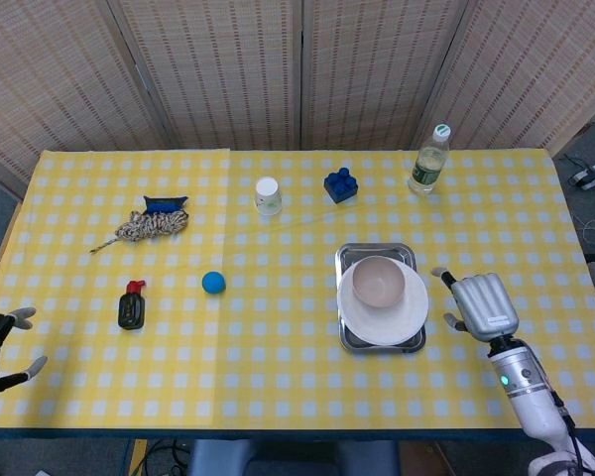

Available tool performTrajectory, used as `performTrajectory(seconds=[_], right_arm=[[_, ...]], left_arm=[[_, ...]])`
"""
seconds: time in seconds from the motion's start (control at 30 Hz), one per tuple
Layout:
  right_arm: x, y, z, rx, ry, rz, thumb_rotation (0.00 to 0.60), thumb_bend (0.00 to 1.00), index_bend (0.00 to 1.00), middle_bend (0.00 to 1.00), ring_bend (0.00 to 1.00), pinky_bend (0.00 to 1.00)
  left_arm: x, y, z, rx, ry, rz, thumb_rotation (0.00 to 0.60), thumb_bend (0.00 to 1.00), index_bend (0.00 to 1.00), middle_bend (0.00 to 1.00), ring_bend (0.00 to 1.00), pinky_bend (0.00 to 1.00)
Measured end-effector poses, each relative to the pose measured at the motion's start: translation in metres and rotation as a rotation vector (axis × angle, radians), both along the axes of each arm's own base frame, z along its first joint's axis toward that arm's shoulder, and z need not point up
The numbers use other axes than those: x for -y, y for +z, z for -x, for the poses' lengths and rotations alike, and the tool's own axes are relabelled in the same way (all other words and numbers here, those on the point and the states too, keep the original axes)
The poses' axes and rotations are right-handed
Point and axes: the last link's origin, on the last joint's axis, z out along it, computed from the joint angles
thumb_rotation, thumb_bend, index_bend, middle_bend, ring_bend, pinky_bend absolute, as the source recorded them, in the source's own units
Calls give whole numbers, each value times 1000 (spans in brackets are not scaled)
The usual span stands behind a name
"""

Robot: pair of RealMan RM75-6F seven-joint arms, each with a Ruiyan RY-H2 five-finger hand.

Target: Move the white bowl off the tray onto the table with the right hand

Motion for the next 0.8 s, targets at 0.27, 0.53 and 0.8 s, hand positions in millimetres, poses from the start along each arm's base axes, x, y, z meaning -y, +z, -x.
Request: performTrajectory(seconds=[0.27,0.53,0.8], right_arm=[[9,-41,-21,-40,3,-82,600,115,338,1000,1000,1000],[21,-72,-24,-62,-19,-119,600,118,365,1000,1000,1000],[33,-89,-29,-76,-25,-132,600,251,445,1000,1000,1000]], left_arm=[[2,8,0,26,-3,-18,600,135,342,431,309,519],[5,12,-1,43,-14,-24,600,135,342,431,309,518],[6,14,0,52,-14,-24,600,135,341,431,309,518]])
